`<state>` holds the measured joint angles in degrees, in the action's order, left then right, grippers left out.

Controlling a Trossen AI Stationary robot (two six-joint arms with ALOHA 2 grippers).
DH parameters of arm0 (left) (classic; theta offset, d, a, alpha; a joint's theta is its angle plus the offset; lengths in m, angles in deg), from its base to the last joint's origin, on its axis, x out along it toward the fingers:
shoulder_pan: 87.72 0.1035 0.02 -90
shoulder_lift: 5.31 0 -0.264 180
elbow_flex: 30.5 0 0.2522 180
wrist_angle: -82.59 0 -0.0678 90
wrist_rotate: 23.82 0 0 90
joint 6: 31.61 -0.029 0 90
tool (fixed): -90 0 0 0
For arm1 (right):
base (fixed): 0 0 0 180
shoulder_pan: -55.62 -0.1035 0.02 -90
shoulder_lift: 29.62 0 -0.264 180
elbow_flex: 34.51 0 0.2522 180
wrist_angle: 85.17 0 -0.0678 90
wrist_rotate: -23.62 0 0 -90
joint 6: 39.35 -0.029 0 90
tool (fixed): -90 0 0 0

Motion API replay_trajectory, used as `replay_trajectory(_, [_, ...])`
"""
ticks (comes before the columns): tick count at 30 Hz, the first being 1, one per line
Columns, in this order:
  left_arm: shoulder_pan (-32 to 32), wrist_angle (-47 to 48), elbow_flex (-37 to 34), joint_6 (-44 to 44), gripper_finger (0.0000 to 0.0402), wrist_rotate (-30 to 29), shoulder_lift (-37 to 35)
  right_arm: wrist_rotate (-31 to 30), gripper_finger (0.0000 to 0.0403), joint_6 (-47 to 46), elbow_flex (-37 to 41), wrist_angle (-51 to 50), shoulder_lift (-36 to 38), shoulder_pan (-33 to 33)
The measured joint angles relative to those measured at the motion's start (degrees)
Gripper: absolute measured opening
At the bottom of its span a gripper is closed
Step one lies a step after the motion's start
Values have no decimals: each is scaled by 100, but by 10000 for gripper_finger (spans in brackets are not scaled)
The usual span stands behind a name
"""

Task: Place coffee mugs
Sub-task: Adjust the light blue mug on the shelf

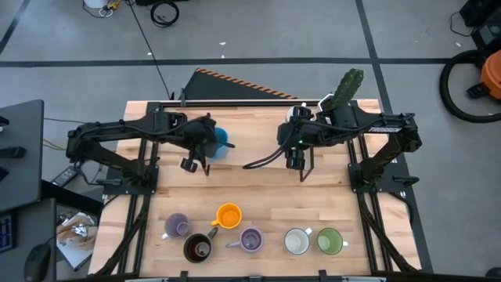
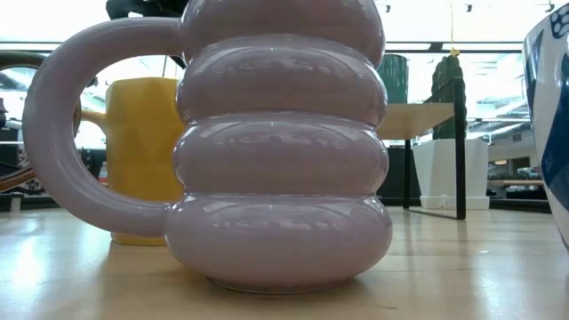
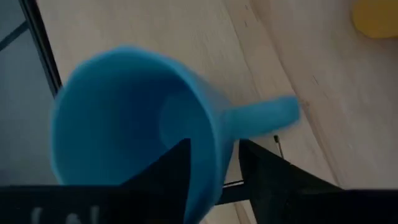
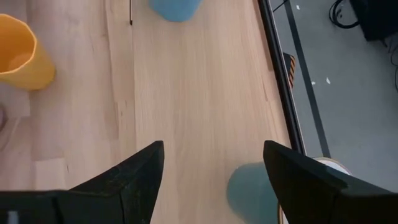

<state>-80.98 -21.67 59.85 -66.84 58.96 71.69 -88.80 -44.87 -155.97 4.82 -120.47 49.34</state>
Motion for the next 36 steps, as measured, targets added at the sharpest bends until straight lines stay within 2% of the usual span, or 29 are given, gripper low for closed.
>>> replay_trajectory(5, [0,-7,0,-83,88,56,-1,201,281,-16,0,102,0,2])
replay_trajectory(12, [0,-363,-9,-169,32,519,3,372,281,-5,98,391,5,-71])
replay_trajectory(23, [-26,-702,130,-315,30,849,50,-11,281,-521,98,91,203,-342])
replay_trajectory(30, [-31,-524,970,-284,30,1023,728,-407,281,-733,98,1,237,-725])
replay_trajectory(36, [-46,-418,1818,-240,30,1174,1578,-811,281,-1299,103,-383,247,-1139])
